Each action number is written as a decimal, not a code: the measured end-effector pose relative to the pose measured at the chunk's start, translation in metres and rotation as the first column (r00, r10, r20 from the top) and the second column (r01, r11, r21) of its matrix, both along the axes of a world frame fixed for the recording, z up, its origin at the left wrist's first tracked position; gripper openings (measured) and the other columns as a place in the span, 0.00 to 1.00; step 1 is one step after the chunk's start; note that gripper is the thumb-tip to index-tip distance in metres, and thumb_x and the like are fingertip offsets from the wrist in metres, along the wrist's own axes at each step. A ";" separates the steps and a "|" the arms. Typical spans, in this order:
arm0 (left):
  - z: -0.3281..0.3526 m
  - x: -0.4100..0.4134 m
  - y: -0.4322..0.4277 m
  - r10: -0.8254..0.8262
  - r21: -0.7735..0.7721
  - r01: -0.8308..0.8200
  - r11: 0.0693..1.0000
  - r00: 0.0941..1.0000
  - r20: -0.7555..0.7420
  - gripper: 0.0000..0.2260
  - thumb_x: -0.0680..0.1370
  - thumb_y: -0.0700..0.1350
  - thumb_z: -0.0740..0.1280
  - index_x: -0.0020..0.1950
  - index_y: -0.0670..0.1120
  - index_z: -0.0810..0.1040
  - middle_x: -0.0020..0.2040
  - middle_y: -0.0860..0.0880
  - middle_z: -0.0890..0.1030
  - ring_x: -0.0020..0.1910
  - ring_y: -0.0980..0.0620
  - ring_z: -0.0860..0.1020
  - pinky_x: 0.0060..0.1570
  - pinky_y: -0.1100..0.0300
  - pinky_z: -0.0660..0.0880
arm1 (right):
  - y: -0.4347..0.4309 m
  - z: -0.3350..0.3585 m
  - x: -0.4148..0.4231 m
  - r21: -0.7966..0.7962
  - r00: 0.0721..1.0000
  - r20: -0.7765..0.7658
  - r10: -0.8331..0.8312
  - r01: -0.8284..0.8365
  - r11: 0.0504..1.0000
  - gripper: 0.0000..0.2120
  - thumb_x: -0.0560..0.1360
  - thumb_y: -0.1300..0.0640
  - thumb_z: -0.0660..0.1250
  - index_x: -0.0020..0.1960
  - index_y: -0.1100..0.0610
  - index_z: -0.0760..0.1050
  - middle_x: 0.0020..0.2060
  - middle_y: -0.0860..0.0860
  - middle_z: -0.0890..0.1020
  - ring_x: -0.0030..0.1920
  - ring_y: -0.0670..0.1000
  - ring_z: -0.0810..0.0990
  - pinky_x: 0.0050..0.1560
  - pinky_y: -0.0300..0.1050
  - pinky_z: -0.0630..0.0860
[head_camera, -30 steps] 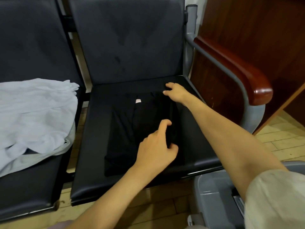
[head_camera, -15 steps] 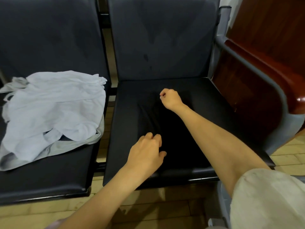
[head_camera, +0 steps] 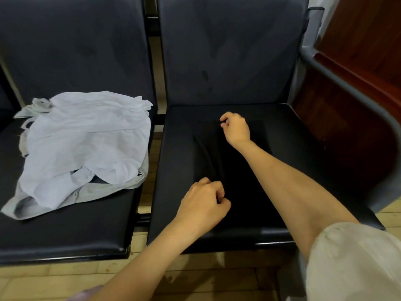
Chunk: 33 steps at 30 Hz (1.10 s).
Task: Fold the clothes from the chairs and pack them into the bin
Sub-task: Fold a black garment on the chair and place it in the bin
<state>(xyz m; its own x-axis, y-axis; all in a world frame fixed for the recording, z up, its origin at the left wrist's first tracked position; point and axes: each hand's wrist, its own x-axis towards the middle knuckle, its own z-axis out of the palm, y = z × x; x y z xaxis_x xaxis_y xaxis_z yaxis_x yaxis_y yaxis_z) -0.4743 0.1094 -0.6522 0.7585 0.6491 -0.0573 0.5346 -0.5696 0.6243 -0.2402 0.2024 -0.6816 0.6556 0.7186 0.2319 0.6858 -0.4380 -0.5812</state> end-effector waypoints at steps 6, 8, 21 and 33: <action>-0.006 0.006 -0.012 -0.131 0.025 0.134 0.991 0.987 -0.096 0.12 0.80 0.56 0.61 0.56 0.51 0.78 0.55 0.53 0.74 0.56 0.51 0.71 0.59 0.52 0.68 | -0.021 0.001 0.017 -0.222 0.973 0.226 0.041 0.010 0.975 0.14 0.80 0.57 0.61 0.65 0.55 0.74 0.62 0.56 0.75 0.65 0.57 0.69 0.62 0.51 0.66; -0.008 0.006 -0.012 -0.127 0.027 0.131 0.991 0.987 -0.102 0.14 0.80 0.56 0.60 0.60 0.52 0.78 0.56 0.53 0.74 0.58 0.51 0.71 0.61 0.52 0.68 | -0.035 -0.001 0.019 -0.233 0.974 0.225 0.031 0.022 0.972 0.16 0.80 0.58 0.61 0.67 0.55 0.73 0.64 0.56 0.73 0.67 0.57 0.66 0.65 0.51 0.64; -0.018 -0.040 0.016 -0.379 0.235 0.415 0.879 0.907 -0.184 0.18 0.75 0.55 0.69 0.63 0.52 0.74 0.59 0.55 0.71 0.61 0.54 0.68 0.65 0.58 0.66 | -0.261 0.001 -0.032 -0.145 0.801 0.301 0.517 -0.498 0.855 0.15 0.78 0.46 0.61 0.52 0.57 0.78 0.47 0.49 0.79 0.50 0.50 0.76 0.53 0.44 0.74; -0.012 -0.054 0.013 -0.290 0.385 0.311 0.869 0.950 -0.113 0.17 0.79 0.41 0.62 0.67 0.49 0.72 0.62 0.50 0.77 0.55 0.50 0.77 0.52 0.55 0.75 | -0.255 0.007 -0.057 -0.549 0.532 0.500 0.684 -0.416 0.725 0.32 0.70 0.66 0.71 0.72 0.52 0.68 0.54 0.54 0.77 0.48 0.55 0.77 0.41 0.46 0.78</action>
